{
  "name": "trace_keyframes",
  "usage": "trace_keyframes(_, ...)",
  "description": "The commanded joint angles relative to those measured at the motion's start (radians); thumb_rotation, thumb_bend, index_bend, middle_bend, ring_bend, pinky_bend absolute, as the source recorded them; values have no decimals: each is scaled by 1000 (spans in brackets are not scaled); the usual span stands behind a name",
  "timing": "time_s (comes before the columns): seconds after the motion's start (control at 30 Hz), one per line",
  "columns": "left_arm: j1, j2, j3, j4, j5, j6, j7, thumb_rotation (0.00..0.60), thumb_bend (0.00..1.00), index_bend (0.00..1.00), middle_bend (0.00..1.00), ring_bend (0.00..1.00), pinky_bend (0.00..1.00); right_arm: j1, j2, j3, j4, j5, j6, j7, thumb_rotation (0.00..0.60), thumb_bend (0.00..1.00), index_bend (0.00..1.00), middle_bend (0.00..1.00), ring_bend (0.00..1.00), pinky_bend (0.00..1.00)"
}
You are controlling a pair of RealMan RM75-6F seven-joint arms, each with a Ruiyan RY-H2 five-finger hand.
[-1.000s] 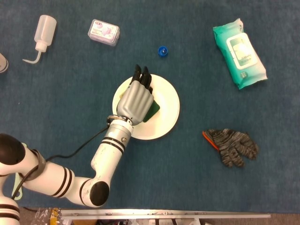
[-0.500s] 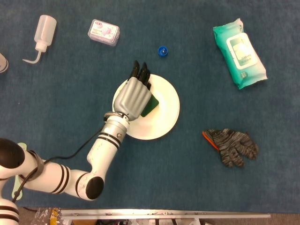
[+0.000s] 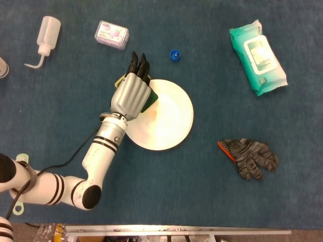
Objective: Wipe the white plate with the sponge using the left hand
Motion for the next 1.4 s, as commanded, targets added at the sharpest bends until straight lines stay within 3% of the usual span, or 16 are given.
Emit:
trace_keyframes(0.03,11,31,-5,-74,-5,29,50,600,276,413,114,8,51,0,-2,-1,3,-2,1,4,600,388,389,394,244,450)
trace_keyframes(0.23,18,18,3,-137,-32,49,133,600,275,413,114,8,51,0,-7,-3,13,-9,3,17,600,388,389,394,243,450)
trace_keyframes(0.5,22,-48,6,-72,-54,48,203,600,275,413,115,8,51,-8,-2,-2,22,0,11,27,600,388,389,394,244,450)
trace_keyframes(0.8,29,-83,-3,-40,-61,43,234,600,275,413,115,8,51,-3,-7,0,30,4,0,29,600,388,389,394,244,450)
trace_keyframes(1.4,37,-129,-2,-77,-28,45,278,600,275,413,115,8,51,-6,-8,1,39,9,-1,36,600,388,389,394,244,450)
